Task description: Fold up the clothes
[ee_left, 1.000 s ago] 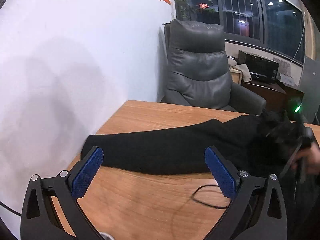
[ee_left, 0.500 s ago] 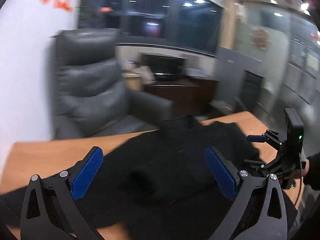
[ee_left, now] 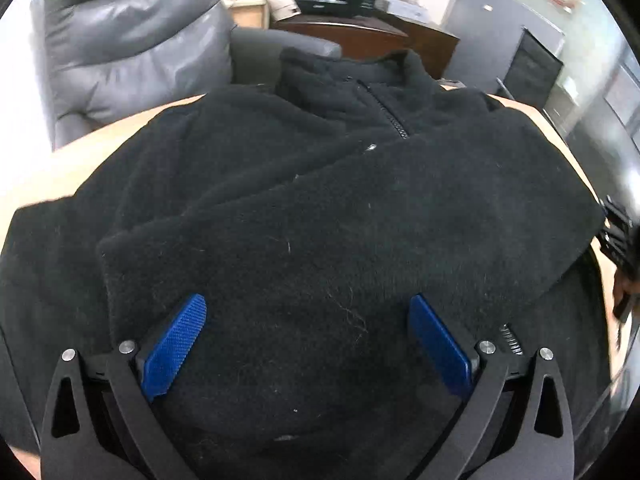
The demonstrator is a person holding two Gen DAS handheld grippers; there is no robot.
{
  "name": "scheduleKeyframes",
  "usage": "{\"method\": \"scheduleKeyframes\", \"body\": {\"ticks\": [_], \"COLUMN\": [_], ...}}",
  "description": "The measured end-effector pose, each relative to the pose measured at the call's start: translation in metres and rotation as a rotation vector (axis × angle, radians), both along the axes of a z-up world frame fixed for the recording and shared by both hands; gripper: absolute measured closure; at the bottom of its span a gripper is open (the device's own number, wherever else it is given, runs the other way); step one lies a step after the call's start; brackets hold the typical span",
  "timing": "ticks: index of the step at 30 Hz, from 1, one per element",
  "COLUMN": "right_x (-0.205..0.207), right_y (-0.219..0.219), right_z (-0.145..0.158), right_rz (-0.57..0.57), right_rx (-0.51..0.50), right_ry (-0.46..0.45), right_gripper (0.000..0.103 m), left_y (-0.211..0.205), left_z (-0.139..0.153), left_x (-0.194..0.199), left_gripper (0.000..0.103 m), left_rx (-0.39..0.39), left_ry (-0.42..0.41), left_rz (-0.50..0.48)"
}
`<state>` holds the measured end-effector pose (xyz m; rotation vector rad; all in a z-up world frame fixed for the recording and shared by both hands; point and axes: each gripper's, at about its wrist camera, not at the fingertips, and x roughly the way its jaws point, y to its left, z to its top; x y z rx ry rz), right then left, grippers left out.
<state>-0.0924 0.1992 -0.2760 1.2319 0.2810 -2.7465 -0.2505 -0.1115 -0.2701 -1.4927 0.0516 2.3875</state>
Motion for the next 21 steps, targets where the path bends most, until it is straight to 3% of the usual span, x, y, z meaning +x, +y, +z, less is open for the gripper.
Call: {"method": "scheduleKeyframes", "body": {"ticks": [3, 5, 6, 7, 8, 10, 12, 16, 18, 20, 21], "right_x": [0.009, 0.012, 0.012, 0.011, 0.012, 0.014, 0.019, 0.028, 0.027, 0.014, 0.007], "right_y": [0.021, 0.030, 0.033, 0.034, 0.035, 0.035, 0.033, 0.027, 0.024, 0.015, 0.010], "right_z": [-0.003, -0.012, -0.017, -0.014, -0.007, 0.011, 0.034, 0.081, 0.102, 0.112, 0.117], "right_rz": [-0.060, -0.077, -0.079, -0.081, -0.081, -0.069, -0.043, 0.015, 0.043, 0.050, 0.054], "right_rx": [-0.062, -0.061, -0.050, -0.036, -0.027, -0.025, -0.045, -0.138, -0.208, -0.290, -0.331], "right_ry": [-0.003, -0.044, -0.066, -0.068, -0.072, -0.086, -0.096, -0.077, -0.056, -0.030, -0.017], "right_gripper": [0.075, 0.075, 0.072, 0.060, 0.050, 0.041, 0.039, 0.037, 0.035, 0.020, 0.017], "left_y": [0.008, 0.017, 0.021, 0.022, 0.022, 0.018, 0.016, 0.008, 0.017, 0.022, 0.024], "left_z": [0.003, 0.003, 0.003, 0.005, 0.008, 0.016, 0.019, 0.009, 0.006, 0.006, 0.008], "left_x": [0.007, 0.008, 0.005, 0.005, 0.004, 0.002, -0.001, 0.005, 0.010, 0.012, 0.014], "left_gripper": [0.000, 0.000, 0.000, 0.000, 0.000, 0.000, 0.000, 0.000, 0.000, 0.000, 0.000], "left_rx": [0.024, -0.015, -0.030, -0.024, -0.009, 0.061, 0.094, 0.080, 0.022, -0.009, -0.014], "left_ry": [-0.036, -0.029, -0.029, -0.036, -0.041, -0.044, -0.049, -0.068, -0.046, -0.036, -0.031], "left_rz": [0.012, 0.007, 0.011, 0.019, 0.026, 0.038, 0.046, 0.039, -0.007, -0.025, -0.027]}}
